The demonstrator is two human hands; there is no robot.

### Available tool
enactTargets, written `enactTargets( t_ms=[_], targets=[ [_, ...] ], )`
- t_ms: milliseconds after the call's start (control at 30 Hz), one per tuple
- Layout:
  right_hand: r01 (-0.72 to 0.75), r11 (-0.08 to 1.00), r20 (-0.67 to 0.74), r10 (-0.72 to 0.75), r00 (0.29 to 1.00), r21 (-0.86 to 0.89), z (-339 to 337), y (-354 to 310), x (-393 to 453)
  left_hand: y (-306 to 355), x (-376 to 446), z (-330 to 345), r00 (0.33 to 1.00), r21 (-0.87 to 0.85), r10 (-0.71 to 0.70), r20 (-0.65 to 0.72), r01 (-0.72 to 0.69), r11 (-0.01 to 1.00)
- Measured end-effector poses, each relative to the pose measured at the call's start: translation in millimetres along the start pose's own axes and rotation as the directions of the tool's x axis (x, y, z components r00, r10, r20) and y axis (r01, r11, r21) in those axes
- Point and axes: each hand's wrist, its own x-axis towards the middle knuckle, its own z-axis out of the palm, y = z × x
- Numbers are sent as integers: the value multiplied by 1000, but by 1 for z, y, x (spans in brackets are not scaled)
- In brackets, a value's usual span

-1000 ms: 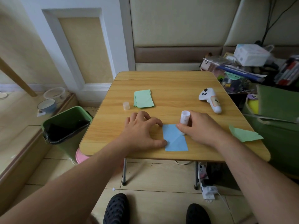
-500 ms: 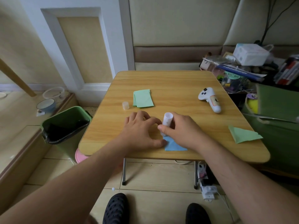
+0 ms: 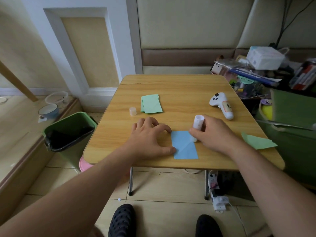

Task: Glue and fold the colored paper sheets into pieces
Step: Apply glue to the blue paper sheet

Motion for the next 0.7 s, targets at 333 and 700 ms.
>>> enactTargets(
  t_ms=[333, 700],
  targets=[
    [127, 986, 47, -133, 990, 107, 28, -26, -3, 3, -1, 0, 1000, 41, -16, -2, 16, 999],
    [87, 996, 106, -85, 991, -16, 12, -14, -1, 3, -1, -3, 1000, 30, -21, 21, 20, 999]
  ],
)
